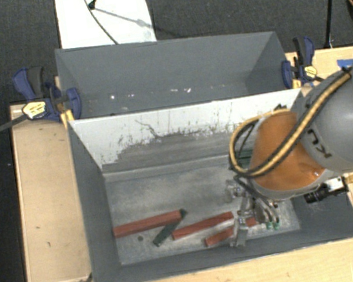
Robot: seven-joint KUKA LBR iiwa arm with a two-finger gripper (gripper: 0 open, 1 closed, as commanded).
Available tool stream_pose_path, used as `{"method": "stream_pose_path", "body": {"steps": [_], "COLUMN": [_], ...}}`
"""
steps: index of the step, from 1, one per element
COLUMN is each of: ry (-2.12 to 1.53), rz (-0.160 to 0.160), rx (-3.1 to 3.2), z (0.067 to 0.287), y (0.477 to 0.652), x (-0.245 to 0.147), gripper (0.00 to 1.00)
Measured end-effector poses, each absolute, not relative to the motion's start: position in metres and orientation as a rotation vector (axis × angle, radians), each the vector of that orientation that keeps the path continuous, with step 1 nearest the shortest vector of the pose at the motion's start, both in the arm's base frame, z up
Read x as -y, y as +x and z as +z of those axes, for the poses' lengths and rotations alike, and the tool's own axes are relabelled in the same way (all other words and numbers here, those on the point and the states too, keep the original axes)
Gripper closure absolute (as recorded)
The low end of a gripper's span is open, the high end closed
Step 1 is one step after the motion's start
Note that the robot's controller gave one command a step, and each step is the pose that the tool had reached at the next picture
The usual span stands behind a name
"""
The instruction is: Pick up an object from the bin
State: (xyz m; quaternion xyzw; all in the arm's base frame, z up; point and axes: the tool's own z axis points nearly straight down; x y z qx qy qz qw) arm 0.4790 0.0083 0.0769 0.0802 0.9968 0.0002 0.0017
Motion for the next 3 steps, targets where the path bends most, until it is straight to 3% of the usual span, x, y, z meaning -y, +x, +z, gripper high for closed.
{"method": "stream_pose_path", "body": {"steps": [1,2,3], "ry": [0.075,0.074,0.043], "rz": [0.0,-0.001,0.002], "rx": [-3.134,-3.14,-3.13], "z": [0.072,0.07,0.239], "y": [0.479,0.476,0.505], "x": [-0.038,-0.037,-0.032], "gripper": [0.0,1.0,1.0]}}
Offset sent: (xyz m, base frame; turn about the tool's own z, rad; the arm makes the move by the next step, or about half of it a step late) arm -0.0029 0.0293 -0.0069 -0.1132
